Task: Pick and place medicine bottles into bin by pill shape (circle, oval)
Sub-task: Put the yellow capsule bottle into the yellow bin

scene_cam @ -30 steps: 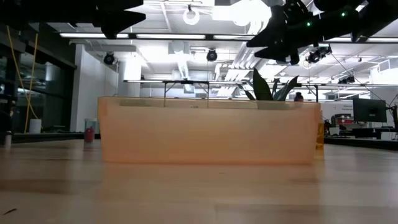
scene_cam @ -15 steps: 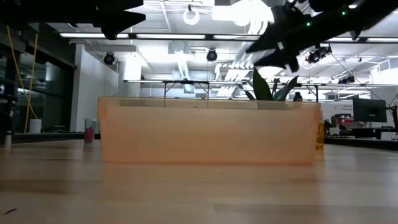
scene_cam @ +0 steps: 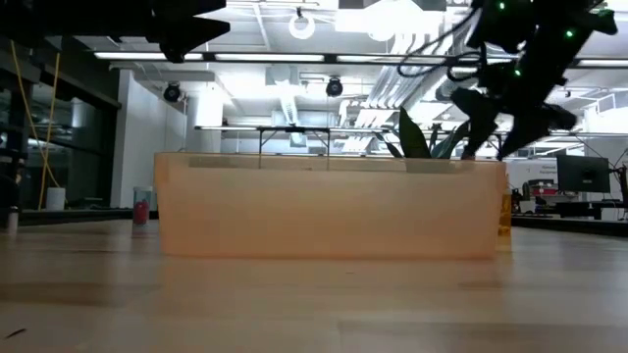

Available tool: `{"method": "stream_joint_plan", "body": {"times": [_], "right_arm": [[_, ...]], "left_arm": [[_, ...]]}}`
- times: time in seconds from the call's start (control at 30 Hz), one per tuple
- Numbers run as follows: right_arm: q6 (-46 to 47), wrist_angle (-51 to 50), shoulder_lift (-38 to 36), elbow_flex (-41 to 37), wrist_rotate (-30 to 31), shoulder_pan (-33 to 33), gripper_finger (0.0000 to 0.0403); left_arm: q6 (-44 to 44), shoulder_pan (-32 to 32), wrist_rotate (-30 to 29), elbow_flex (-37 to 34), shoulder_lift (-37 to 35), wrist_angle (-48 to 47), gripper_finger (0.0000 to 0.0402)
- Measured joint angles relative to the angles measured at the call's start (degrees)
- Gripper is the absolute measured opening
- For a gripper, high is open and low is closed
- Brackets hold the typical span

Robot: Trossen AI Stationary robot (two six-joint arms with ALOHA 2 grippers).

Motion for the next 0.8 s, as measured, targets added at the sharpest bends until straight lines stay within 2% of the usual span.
{"method": "stream_joint_plan", "body": {"times": [0.2, 0.43, 0.8], "right_arm": [[5.5, 2.2, 0.2, -4.5, -0.1, -0.2, 0.0256], [5.9, 9.6, 0.2, -8.3, -0.2, -0.2, 0.0256], [9.4, 11.6, 0.3, -11.9, -0.4, -0.2, 0.0256]], "left_arm": [[0.0, 0.0, 0.0, 0.0, 0.0, 0.1, 0.028], [0.0, 0.0, 0.1, 0.0, 0.0, 0.1, 0.028], [-0.1, 0.0, 0.1, 0.0, 0.0, 0.1, 0.028]]}}
